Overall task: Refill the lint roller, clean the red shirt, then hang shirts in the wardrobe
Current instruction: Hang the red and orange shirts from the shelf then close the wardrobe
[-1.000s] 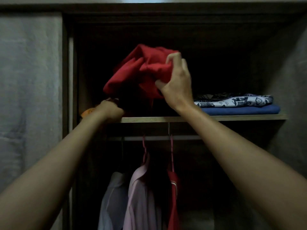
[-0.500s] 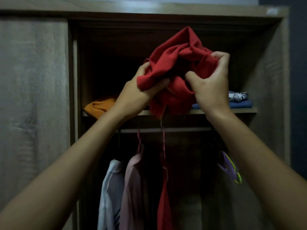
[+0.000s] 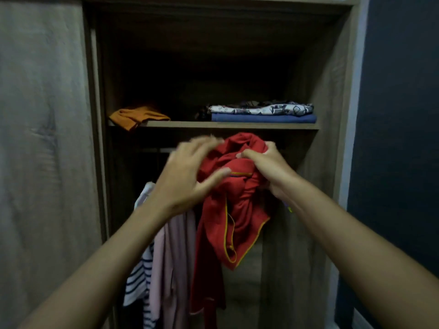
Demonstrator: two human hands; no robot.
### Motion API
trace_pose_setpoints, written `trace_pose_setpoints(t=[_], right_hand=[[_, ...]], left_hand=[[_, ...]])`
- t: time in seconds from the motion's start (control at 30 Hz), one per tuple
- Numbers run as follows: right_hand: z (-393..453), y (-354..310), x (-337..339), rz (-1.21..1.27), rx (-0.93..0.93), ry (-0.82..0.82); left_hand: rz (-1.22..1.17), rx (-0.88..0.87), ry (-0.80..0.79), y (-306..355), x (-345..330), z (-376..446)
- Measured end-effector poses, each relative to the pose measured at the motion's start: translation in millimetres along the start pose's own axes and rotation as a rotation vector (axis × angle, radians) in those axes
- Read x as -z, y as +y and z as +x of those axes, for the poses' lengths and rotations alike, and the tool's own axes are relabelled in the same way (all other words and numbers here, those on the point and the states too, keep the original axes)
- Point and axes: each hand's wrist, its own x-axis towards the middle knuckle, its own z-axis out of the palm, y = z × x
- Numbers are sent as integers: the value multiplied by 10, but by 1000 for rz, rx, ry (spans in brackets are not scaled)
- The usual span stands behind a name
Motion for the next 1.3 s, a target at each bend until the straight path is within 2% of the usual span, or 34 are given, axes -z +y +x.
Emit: trace_pose_setpoints(t=[0.1, 0.17, 0.3, 0.4, 0.5, 0.67, 0.73, 0.8, 0.9, 0.97, 1.03, 1.1, 1.2, 1.3], right_hand=[[-168, 134, 30, 46, -181, -114], [-238, 258, 37, 51, -258, -161], [-403, 480, 73, 39, -366, -296], [-536, 588, 104, -23, -399, -398], [-611, 645, 79, -60, -381, -382], [-587, 784, 32, -151, -439, -342], [-564, 790, 13, -300, -386, -355], [-547, 757, -20, -385, -307, -380], [-551, 686, -122, -300, -257, -538], [-548, 693, -227, -257, -196, -630], [-529, 690, -339, -227, -90, -581], [-494, 624, -398, -282, 53, -432], [-373, 512, -382, -430, 174, -304], [-351, 436, -409, -513, 205, -315]], left_hand=[[39, 122, -299, 156, -204, -302], [-68, 205, -376, 148, -282, -409], [-162, 216, -347, 118, -217, -477], [-169, 279, -401, 69, -191, -528], [-236, 353, -428, -13, -213, -577], [-376, 469, -373, -173, -237, -582], [-434, 511, -312, -175, -193, -567], [-436, 523, -324, -170, -121, -556], [-441, 476, -439, -220, -61, -554], [-449, 462, -445, -224, -41, -538], [-403, 434, -386, -232, 14, -492], [-261, 367, -364, -299, 103, -443], [-149, 370, -580, -457, 247, -453], [-282, 488, -791, -526, 281, -541]])
